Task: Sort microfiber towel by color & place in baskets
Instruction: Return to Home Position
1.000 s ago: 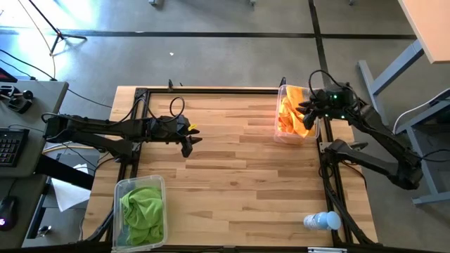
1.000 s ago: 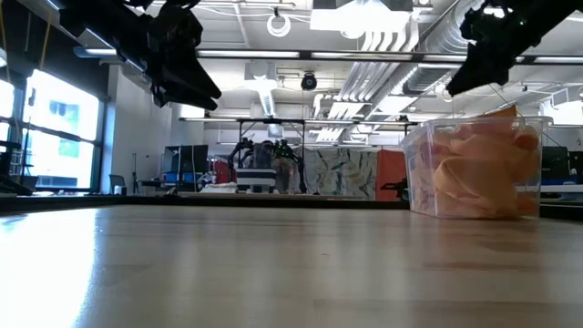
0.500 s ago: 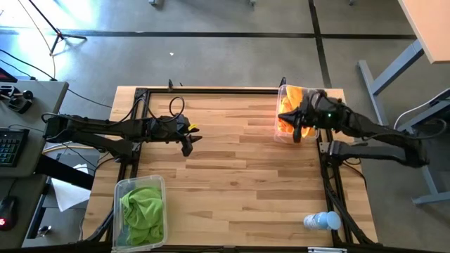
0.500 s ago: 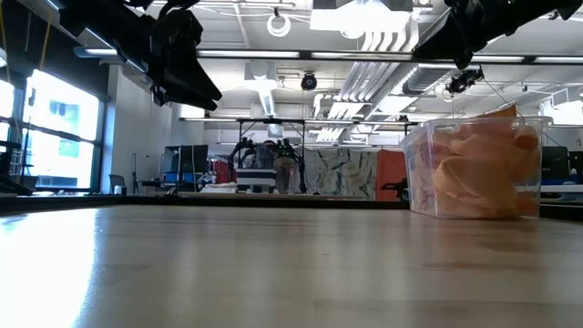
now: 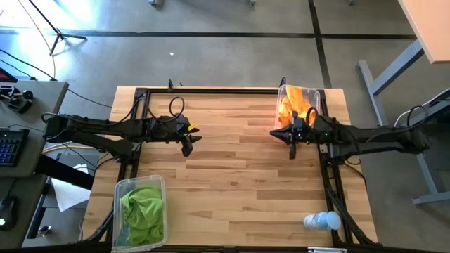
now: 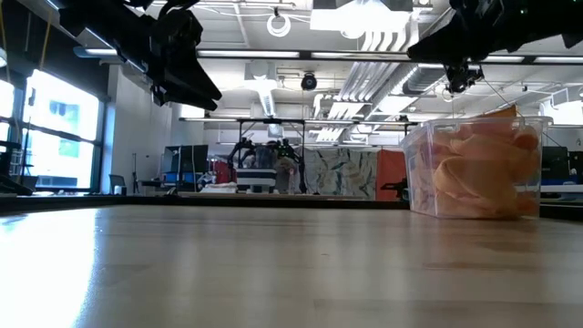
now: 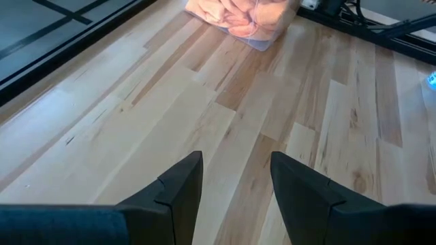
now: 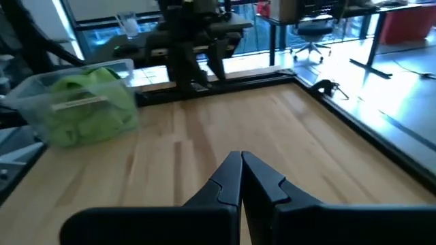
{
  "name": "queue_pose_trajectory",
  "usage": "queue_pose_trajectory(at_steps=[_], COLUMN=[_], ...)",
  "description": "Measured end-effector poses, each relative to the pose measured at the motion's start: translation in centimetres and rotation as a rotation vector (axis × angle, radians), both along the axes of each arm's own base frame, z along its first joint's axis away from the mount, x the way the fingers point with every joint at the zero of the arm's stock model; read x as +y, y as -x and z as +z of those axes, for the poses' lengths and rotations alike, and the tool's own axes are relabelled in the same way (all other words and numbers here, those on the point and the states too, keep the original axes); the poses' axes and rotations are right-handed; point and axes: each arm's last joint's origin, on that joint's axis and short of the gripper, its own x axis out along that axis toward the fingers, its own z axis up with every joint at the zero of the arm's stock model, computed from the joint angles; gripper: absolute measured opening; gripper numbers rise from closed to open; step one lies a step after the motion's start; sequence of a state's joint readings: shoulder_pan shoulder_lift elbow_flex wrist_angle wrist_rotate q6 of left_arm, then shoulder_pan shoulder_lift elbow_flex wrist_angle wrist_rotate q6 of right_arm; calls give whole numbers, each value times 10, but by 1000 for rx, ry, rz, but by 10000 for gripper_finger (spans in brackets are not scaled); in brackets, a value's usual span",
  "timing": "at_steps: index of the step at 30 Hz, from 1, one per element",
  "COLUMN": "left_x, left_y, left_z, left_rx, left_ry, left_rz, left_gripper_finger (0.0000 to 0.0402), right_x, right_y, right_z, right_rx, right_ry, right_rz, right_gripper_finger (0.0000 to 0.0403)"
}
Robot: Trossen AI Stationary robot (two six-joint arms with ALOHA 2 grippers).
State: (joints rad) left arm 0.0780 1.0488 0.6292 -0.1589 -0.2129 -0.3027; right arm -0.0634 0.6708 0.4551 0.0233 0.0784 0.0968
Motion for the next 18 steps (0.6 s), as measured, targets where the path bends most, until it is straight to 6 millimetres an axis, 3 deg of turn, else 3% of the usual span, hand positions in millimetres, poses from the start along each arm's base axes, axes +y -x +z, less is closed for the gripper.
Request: queue_pose_trajectory(at_steps=[12, 18], left_x=[0, 0], left_y=[0, 0], left_z=[0, 0], left_rx=[0, 0], left_ry=[0, 0], left_rz=[0, 0], left_gripper_finger=[161, 161], right_x=[10, 10], right_y=[28, 43], right_z=[-12, -30], right_rx=[-95, -148], right_ry=[20, -4], right_rz=[49, 46], right_gripper_finger=[0, 0])
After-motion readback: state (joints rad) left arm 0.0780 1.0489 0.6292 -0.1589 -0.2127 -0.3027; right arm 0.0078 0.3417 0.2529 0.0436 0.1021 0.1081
